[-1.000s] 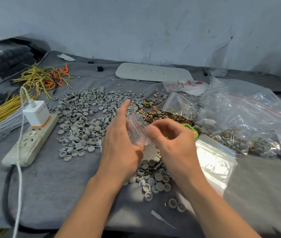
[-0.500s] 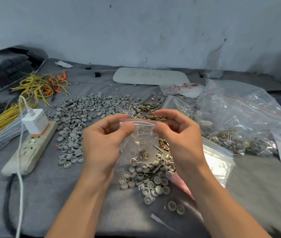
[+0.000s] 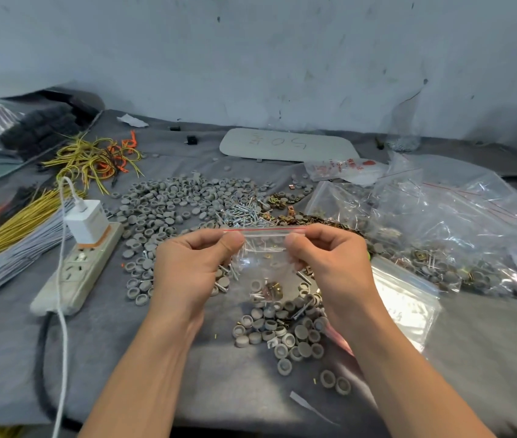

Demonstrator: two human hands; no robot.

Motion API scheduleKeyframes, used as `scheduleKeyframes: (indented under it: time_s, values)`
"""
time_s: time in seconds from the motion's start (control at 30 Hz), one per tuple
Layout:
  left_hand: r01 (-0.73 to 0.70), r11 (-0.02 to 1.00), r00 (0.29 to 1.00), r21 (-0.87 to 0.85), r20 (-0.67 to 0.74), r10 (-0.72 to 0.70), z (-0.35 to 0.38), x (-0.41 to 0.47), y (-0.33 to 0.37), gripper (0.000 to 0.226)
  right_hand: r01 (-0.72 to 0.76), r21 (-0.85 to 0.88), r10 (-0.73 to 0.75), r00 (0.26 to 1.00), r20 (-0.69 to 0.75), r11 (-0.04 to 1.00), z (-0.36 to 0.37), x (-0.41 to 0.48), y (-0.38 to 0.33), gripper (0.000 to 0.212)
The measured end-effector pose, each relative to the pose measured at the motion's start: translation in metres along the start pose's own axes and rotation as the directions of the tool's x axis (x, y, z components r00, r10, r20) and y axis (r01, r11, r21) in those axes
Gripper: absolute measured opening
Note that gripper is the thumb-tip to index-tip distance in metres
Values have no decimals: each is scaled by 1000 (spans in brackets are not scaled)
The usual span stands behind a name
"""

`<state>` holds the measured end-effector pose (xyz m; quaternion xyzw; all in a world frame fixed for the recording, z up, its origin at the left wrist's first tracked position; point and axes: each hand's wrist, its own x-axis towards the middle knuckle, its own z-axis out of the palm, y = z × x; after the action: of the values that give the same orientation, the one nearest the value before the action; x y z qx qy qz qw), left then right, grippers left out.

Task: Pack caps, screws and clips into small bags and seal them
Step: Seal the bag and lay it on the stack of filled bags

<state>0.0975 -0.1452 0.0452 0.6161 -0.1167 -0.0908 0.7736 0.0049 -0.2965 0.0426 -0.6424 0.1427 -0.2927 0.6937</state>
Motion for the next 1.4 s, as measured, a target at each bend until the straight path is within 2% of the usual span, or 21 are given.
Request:
scheduleKeyframes:
  time_s: [0.17,0.33,0.43,0.63,0.7,0.83,0.93,1.1,1.2,1.4]
  values:
    - [11,999,1000,30,28,-12,-7,-3,1,22,-47,44,45,998,37,998,0,-5,0,17]
    - [23,999,999,24,31,-23,-13,-3,-1,16,-89,66,82,991,102,994,-4,-9,1,3]
    - [25,1000,999,12,31,-26,-13,-2,-2,14,-122,89,110,986,129,989,-5,-9,1,7]
    - [43,999,986,-12,161,-40,-5,-6,-4,17,-168,180,154,984,91,969,-2,-8,7,6]
    - [66,997,985,-48,166,-57,-1,-7,-4,14,-180,179,168,983,79,967,0,-7,7,7]
    - [71,997,994,-37,87,-68,5,-5,-10,6,-183,155,175,983,63,971,1,-6,7,6]
    - [39,999,998,-4,54,-39,7,-3,-15,16,-149,54,148,988,38,987,2,-5,7,18]
    - [20,999,990,-26,140,-16,11,-7,-15,16,-86,-103,91,995,38,991,1,-7,5,18]
    - [42,999,985,-23,169,-38,16,-9,-17,13,-81,-80,87,994,69,993,0,-8,4,16]
    - [75,997,989,8,126,-75,24,-11,-24,17,-125,17,124,991,55,992,-1,-8,6,23]
